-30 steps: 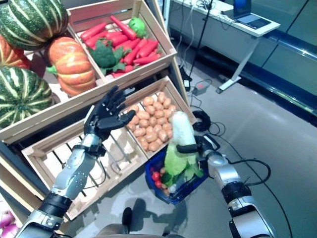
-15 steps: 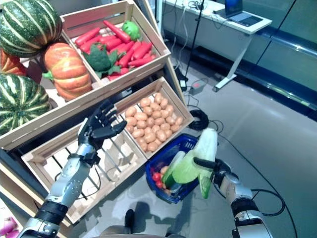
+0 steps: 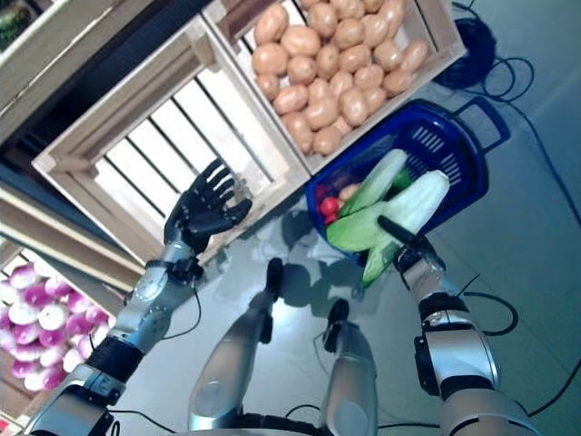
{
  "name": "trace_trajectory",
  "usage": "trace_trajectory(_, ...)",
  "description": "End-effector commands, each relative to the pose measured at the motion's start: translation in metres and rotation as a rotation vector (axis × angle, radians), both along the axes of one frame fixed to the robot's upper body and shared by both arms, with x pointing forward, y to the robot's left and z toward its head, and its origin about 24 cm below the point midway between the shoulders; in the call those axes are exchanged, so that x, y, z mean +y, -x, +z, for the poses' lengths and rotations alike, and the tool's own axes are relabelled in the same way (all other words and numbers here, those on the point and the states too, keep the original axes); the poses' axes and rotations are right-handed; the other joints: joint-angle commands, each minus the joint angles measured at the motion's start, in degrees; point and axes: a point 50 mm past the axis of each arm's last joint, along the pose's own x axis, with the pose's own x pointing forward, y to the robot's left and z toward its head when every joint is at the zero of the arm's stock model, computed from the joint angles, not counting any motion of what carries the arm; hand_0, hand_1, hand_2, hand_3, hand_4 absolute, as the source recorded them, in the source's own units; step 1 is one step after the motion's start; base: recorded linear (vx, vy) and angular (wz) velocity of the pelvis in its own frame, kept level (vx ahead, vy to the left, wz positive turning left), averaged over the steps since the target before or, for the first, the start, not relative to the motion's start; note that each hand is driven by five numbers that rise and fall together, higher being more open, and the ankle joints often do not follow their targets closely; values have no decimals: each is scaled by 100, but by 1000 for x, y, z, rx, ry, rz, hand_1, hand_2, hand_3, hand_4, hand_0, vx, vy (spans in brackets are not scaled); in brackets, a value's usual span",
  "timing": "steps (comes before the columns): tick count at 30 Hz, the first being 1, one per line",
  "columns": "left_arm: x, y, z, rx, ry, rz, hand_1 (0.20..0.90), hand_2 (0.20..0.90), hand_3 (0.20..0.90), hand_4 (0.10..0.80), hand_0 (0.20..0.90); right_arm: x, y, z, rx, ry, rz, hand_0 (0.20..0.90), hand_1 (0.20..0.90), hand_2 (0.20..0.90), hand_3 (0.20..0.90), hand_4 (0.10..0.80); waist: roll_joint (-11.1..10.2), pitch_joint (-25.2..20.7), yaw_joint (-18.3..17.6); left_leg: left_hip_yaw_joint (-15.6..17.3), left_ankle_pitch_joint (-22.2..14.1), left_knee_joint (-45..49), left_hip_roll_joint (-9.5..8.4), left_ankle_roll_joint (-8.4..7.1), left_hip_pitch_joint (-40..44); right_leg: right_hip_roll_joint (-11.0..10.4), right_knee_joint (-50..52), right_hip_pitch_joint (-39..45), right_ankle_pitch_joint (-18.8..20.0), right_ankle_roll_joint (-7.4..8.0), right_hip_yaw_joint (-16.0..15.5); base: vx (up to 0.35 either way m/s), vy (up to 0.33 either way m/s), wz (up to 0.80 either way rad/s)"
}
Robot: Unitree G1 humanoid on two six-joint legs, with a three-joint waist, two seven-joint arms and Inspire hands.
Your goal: Put vegetables into the basket
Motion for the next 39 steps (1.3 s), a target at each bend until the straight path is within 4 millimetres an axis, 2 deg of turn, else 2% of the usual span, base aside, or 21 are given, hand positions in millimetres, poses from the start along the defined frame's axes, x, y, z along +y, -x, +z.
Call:
trace_trajectory(1, -5, -4, 64, -300, 98, -7, 900, 900, 900, 800, 900, -27, -12, 56, -225, 40, -119, 300, 300, 300, 300, 400, -146, -25, -1, 215, -1316, 1662, -82, 26, -216, -83, 35, -193, 929, -285, -115, -32, -13, 9)
trace_trajectory(2, -5, -4, 63, -297, 99, -19, 900, 900, 900, 800, 900, -29, -13, 60, -244, 45, -119, 300, 300, 300, 300, 400, -152, -27, -5, 240, -1649, 2093, -91, 53, -384, -136, 457, -376, 677, -274, -38, -53, 8, 9)
trace_trajectory(7, -8, -2, 62, -301, 145, -94, 900, 900, 900, 800, 900, -28, -20, 80, -294, 63, -107, 300, 300, 300, 300, 400, -127, -25, -13, 267, -2071, 3093, 38, 190, -1004, -234, 1363, -1020, 362, -400, 126, -34, 6, 8)
trace_trajectory(10, -4, -2, 58, -269, 184, -43, 900, 900, 900, 800, 900, -30, -25, 98, -368, 62, -115, 300, 300, 300, 300, 400, -92, -25, -24, 274, -2358, 3820, 134, 274, -1454, -271, 1966, -1489, 152, -493, 245, -8, -14, -4)
trace_trajectory(15, -2, 3, 60, -324, 211, -115, 900, 900, 900, 800, 900, -32, -27, 118, -432, 65, -136, 300, 300, 300, 300, 400, -58, -25, -15, 245, -2603, 4443, 146, 329, -1900, -291, 2458, -1937, -12, -562, 332, 12, -53, 2)
trace_trajectory(24, 2, 8, 56, -356, 242, -171, 900, 900, 900, 800, 900, -37, -29, 142, -514, 51, -172, 307, 307, 307, 307, 405, -23, -25, 9, 180, -2738, 5021, 155, 351, -2337, -254, 2976, -2348, -151, -613, 381, 28, -42, -2)
trace_trajectory(25, 2, 8, 55, -355, 242, -176, 900, 900, 900, 800, 900, -37, -29, 143, -525, 45, -175, 900, 900, 900, 900, 800, -23, -25, 14, 175, -2738, 5034, 159, 345, -2338, -256, 2990, -2345, -156, -613, 379, 39, -39, 1)
trace_trajectory(39, 10, 14, 42, -312, 220, -186, 900, 900, 900, 800, 900, -39, -25, 144, -578, 72, -153, 900, 900, 900, 900, 800, -106, -25, 52, 101, -2705, 5000, 199, 257, -1966, -287, 2865, -1935, -106, -620, 315, 49, -17, 0)
